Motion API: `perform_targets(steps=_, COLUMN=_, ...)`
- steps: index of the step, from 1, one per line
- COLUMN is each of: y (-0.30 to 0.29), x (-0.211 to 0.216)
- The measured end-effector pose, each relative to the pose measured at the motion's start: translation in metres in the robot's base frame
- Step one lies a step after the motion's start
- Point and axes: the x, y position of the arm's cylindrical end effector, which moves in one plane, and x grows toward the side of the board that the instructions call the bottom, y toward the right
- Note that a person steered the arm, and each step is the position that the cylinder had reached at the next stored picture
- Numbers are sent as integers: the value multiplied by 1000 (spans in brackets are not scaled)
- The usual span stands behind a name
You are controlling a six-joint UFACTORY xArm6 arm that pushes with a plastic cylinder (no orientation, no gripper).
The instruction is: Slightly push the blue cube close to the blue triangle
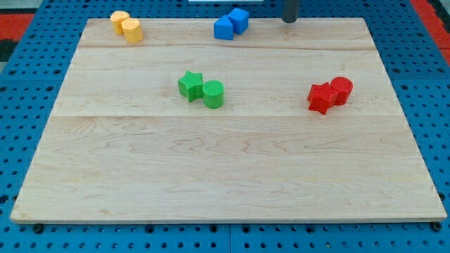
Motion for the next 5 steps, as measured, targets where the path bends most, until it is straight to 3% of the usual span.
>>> perform_targets(steps=2, y=-88, x=9)
perform_targets(steps=5, y=-84, x=75)
